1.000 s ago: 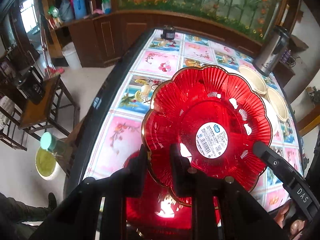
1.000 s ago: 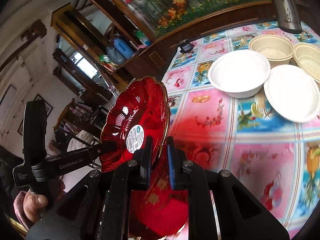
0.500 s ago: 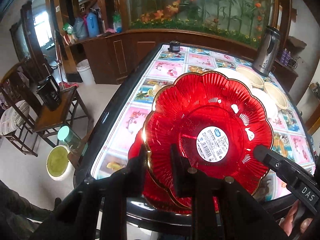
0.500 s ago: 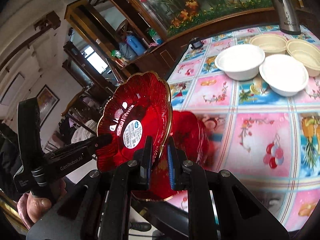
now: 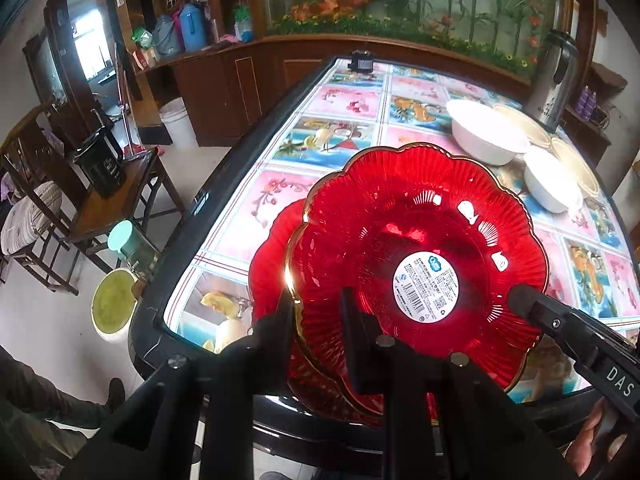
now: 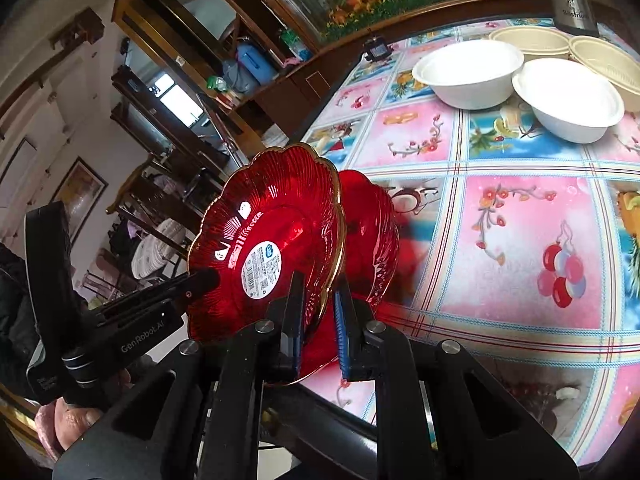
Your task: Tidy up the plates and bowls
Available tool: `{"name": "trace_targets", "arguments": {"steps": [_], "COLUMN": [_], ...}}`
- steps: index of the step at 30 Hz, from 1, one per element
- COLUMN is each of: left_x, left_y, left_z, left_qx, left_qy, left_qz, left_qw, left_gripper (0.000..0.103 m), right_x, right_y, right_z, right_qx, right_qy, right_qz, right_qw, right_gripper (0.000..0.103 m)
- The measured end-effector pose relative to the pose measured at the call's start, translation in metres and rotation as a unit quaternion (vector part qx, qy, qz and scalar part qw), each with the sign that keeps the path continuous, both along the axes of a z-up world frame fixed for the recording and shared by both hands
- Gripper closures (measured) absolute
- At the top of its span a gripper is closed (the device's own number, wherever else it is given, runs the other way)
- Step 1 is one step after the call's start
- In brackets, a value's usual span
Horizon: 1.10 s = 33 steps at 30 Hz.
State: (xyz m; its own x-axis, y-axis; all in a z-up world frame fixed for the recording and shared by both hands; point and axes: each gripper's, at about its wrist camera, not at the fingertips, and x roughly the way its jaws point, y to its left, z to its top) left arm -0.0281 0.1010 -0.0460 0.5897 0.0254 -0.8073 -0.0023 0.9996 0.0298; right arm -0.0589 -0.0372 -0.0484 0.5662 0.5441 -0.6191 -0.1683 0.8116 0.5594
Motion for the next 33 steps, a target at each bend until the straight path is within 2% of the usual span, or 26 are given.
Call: {"name": "trace_targets", "arguments": {"steps": [5, 17, 23, 33], "left_x": [0.005, 0.013, 0.015, 0.017], "left_y": [0.001, 0.006, 0.004, 0.009], "left_z": [-0.016, -0.03, -0.035, -0.029], "left_qx": [-0.005, -0.03, -0.007, -0.001], "left_qy": [0.024, 0.055, 0.065, 0.059], "left_qz": [-0.001, 0.006, 0.015, 0.025], "left_qw": [0.9997, 0.998, 0.9978, 0.998], "left_gripper": [0.082, 0.081, 0.079, 0.079], "right_x": [0.009, 0.015, 0.017, 0.032], "right_y": [0.002, 0.011, 0.019, 0.028], "right_z": [-0.012, -0.013, -0.009, -0.011], "right_qx": [-0.006, -0.042, -0.078, -0.112], "right_qy": [0.017, 0.004, -0.007, 0.008], "right_qz": [-0.001, -0.002, 0.0, 0.018], "right_qw": [1.0, 0.999, 0.997, 0.994], "right_gripper": [0.09, 0.09, 0.09, 0.09]}}
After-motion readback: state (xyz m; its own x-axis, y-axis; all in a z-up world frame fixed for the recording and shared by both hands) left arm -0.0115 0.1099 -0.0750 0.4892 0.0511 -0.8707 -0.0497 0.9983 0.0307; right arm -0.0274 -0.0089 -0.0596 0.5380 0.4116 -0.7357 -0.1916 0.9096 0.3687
